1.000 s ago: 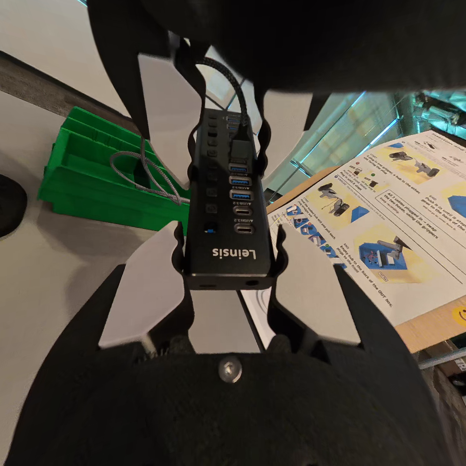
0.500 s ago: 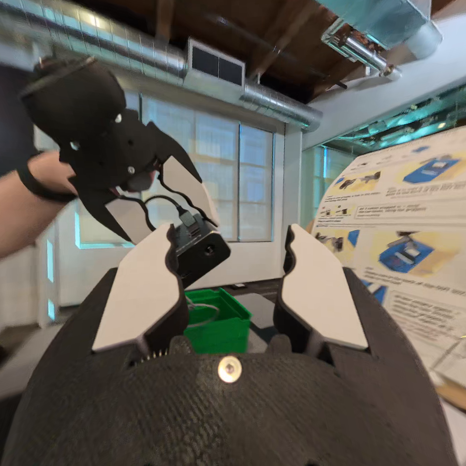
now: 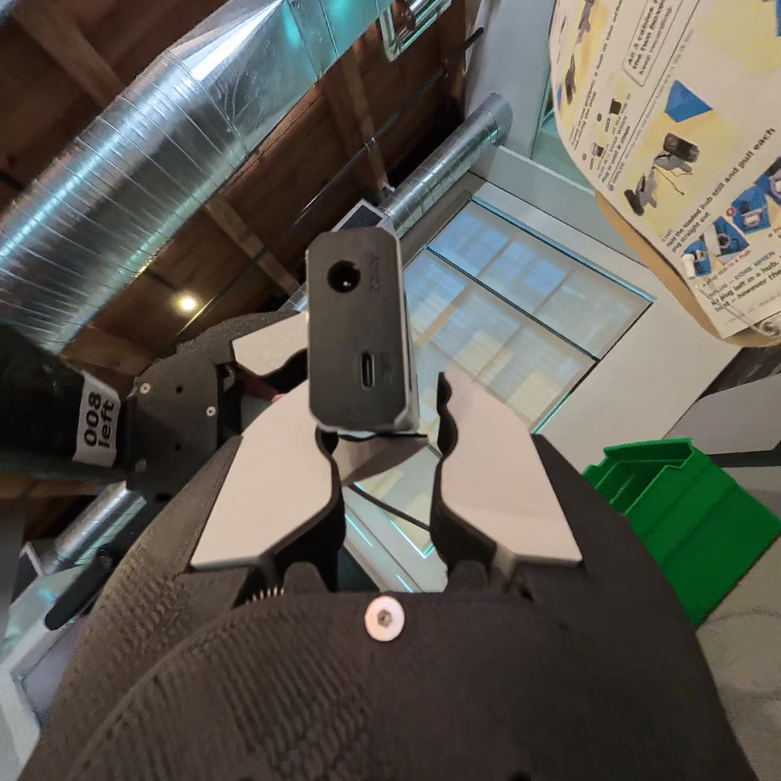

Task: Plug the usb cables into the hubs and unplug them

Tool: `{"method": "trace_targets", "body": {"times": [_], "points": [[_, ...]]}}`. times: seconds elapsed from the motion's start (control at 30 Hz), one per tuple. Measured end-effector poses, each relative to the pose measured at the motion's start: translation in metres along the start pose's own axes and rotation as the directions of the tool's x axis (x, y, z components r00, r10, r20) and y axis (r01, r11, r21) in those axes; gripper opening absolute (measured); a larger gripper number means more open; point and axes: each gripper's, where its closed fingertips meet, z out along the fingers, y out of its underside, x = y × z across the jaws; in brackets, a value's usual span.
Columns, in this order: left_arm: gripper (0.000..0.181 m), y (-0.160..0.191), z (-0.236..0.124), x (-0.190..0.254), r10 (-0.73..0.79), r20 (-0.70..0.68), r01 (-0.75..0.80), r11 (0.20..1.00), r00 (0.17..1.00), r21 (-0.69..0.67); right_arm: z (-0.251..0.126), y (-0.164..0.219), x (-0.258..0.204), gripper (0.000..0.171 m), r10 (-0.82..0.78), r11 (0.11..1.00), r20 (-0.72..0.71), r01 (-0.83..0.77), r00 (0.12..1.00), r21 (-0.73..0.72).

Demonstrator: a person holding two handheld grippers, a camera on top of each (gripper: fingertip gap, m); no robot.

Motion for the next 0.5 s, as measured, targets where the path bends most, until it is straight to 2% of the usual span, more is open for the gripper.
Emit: {"method": "trace_targets", "body": {"times": [0.07,0.13,0.27,0.3,0.37,0.5], "points": [[0.06,-0.011,0.007,0.01,0.0,-0.025,0.0,1.0,1.0,0.003,-0.001,-0.003,0.003,0.044,0.03,1.0,0.004,-0.03,1.0,-0.001],[0.059,-0.018,0.013,0.012,0.01,0.006,-0.01,1.0,1.0,-0.014,-0.006,-0.009,0.011,0.036,0.062,0.998,-0.037,-0.061,0.997,0.022],[0.056,-0.029,0.02,0.018,0.061,0.025,-0.061,0.998,0.998,0.027,-0.015,-0.018,0.03,0.033,0.159,0.987,-0.069,-0.157,0.985,0.038],[0.059,-0.029,0.021,0.018,0.089,0.049,-0.091,0.995,0.995,0.035,-0.017,-0.018,0.035,0.032,0.17,0.985,-0.086,-0.166,0.982,0.042],[0.079,-0.025,0.019,0.009,0.091,0.154,-0.098,0.994,0.984,0.04,-0.02,-0.018,0.043,0.033,0.174,0.984,-0.115,-0.17,0.978,0.045],[0.092,0.004,0.004,-0.003,-0.113,0.192,0.093,0.99,0.975,0.109,-0.023,-0.019,0.054,0.033,0.188,0.982,-0.143,-0.183,0.972,0.048]]}}
